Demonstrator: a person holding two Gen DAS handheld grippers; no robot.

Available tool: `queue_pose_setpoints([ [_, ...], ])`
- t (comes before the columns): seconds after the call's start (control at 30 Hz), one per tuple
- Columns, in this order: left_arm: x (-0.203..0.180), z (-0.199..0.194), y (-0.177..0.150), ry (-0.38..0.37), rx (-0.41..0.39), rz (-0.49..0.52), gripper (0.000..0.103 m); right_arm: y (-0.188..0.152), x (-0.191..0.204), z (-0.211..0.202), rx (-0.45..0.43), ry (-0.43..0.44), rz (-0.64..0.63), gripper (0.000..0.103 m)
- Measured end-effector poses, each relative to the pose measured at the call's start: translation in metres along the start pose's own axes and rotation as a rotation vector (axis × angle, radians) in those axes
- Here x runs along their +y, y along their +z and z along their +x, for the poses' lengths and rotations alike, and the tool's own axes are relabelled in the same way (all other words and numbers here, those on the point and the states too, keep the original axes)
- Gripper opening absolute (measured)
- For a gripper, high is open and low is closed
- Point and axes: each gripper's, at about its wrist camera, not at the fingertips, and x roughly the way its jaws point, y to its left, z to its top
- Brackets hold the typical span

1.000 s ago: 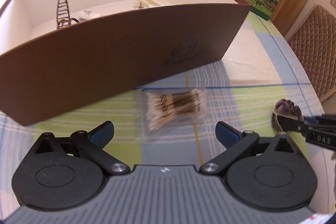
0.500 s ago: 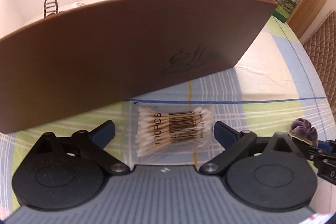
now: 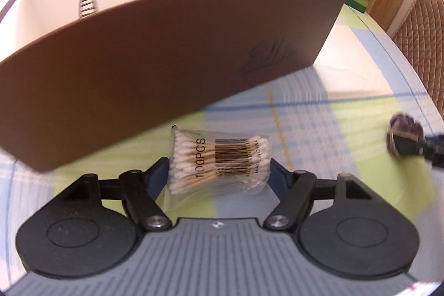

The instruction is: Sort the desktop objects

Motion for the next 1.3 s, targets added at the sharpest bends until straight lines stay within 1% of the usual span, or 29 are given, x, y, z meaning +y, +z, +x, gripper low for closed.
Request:
queue_pose_setpoints([
  [0.13,0.019,-0.021,-0.030,0.025,0.004,0.010,0.071,-0.001,0.002,-0.001,0.001,0.009,-0.015,0.022],
  [0.27,0.027,-0.045,-0.058,0.059,0.020,0.027,0.072,-0.004,0.007,-0.002,0.008,0.032,-0.046,0.022],
  [0.37,0.032,-0.054,-0.070,0.077,0.023,0.028,0.077,-0.007,0.013,-0.002,0.018,0.072,-0.075,0.022],
  [0.4,0.033,-0.056,-0.072,0.074,0.019,0.025,0.081,-0.007,0.015,-0.002,0.018,0.073,-0.088,0.029],
  [0.43,0.034,-0.057,-0.072,0.068,0.013,0.021,0.084,-0.007,0.018,-0.001,0.019,0.074,-0.095,0.046],
  [0.47,0.033,-0.057,-0.072,0.064,0.007,0.014,0.085,-0.007,0.019,0.000,0.021,0.081,-0.091,0.058],
  [0.5,0.032,-0.056,-0.069,0.057,0.002,0.005,0.087,-0.007,0.021,-0.001,0.014,0.085,-0.087,0.073],
  [0.53,0.033,-0.055,-0.067,0.050,0.001,-0.003,0.088,-0.006,0.022,-0.001,0.004,0.088,-0.089,0.075],
  [0.6,0.032,-0.049,-0.061,0.035,0.005,-0.022,0.088,-0.005,0.025,0.000,0.002,0.094,-0.095,0.075],
  [0.7,0.033,-0.044,-0.055,0.022,0.010,-0.035,0.087,-0.002,0.027,0.002,-0.003,0.081,-0.084,0.075],
  [0.8,0.031,-0.043,-0.054,0.017,0.014,-0.029,0.081,0.003,0.022,0.004,-0.013,0.065,-0.044,0.075],
  [0.93,0.033,-0.043,-0.056,0.014,0.004,-0.031,0.078,0.008,0.017,0.003,-0.032,0.057,-0.019,0.074],
  [0.97,0.033,-0.043,-0.056,0.011,0.002,-0.035,0.077,0.009,0.017,0.004,-0.031,0.048,-0.024,0.072],
  [1.0,0.034,-0.043,-0.056,0.009,0.000,-0.038,0.076,0.009,0.018,0.005,-0.029,0.038,-0.032,0.058],
  [1.03,0.034,-0.043,-0.056,0.009,-0.002,-0.040,0.075,0.009,0.018,0.007,-0.019,0.032,-0.039,0.047],
  [1.1,0.034,-0.045,-0.057,0.004,-0.011,-0.035,0.071,0.008,0.019,0.009,-0.012,0.007,-0.055,0.041],
  [1.13,0.034,-0.047,-0.058,0.005,-0.016,-0.029,0.070,0.007,0.020,0.008,-0.014,0.008,-0.064,0.036],
  [1.23,0.034,-0.050,-0.060,0.010,-0.015,-0.018,0.069,0.004,0.021,0.007,-0.013,0.012,-0.072,0.030],
  [1.3,0.034,-0.052,-0.061,0.014,-0.014,-0.015,0.069,0.002,0.022,0.005,-0.016,0.012,-0.081,0.028],
])
